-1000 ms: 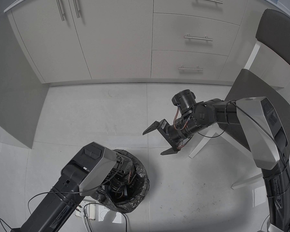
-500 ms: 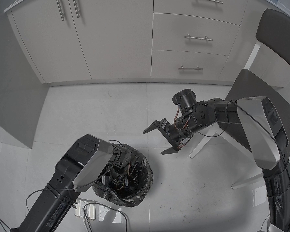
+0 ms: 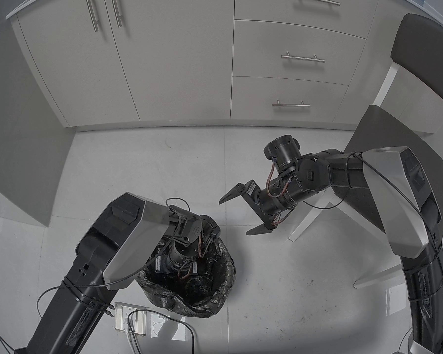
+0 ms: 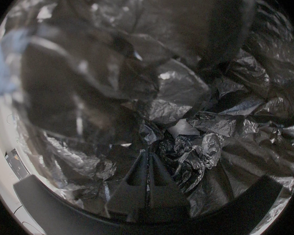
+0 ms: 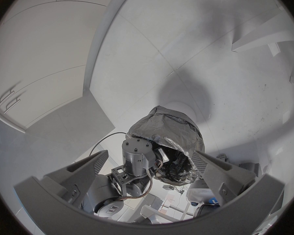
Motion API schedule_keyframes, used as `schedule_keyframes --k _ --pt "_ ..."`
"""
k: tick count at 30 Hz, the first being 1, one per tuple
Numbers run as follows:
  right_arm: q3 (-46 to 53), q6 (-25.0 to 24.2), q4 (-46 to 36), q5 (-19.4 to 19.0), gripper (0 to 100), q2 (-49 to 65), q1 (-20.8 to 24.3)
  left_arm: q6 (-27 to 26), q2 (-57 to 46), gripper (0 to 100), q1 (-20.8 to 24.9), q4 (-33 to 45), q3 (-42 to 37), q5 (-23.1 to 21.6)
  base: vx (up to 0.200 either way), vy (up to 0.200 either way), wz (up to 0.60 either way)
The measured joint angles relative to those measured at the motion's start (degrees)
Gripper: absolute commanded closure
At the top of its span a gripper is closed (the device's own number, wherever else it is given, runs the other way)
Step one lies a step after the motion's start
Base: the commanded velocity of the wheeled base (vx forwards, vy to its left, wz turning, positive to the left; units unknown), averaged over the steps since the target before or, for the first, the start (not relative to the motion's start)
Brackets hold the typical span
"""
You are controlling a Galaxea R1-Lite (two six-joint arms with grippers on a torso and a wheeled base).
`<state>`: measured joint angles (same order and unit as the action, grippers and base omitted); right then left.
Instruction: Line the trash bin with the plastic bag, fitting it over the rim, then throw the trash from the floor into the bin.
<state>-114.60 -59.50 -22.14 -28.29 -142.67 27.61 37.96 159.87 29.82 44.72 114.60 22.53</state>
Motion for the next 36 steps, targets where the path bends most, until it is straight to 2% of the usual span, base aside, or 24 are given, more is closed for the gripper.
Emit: schedule_keyframes --k 14,17,21,25,29,36 --pt "0.0 0.0 0.5 0.0 0 -0.1 -0.2 1.1 -2.5 100 0.6 3.4 0.0 1.2 0.0 0.0 0.0" --pt "0.0 0.0 1.0 0.0 0 -0.1 -0.4 1.6 -3.6 100 0.8 7.0 0.0 1.0 0.0 0.0 0.0" --pt "0.0 0.0 1.2 0.0 0 -0.2 -0.5 3.3 -5.1 100 1.2 12.7 0.0 0.1 0.0 0.0 0.0" --pt "0.0 0.0 1.3 0.0 0 -0.2 -0.7 6.5 -6.6 100 1.4 17.7 0.0 -3.4 0.0 0.0 0.0" --pt "0.0 0.0 1.3 0.0 0 -0.2 -0.8 9.3 -7.7 100 1.5 19.4 0.0 -5.1 0.0 0.0 0.0" --pt "0.0 0.0 1.2 0.0 0 -0.2 -1.0 11.3 -8.2 100 1.5 20.5 0.0 -5.3 0.0 0.0 0.0"
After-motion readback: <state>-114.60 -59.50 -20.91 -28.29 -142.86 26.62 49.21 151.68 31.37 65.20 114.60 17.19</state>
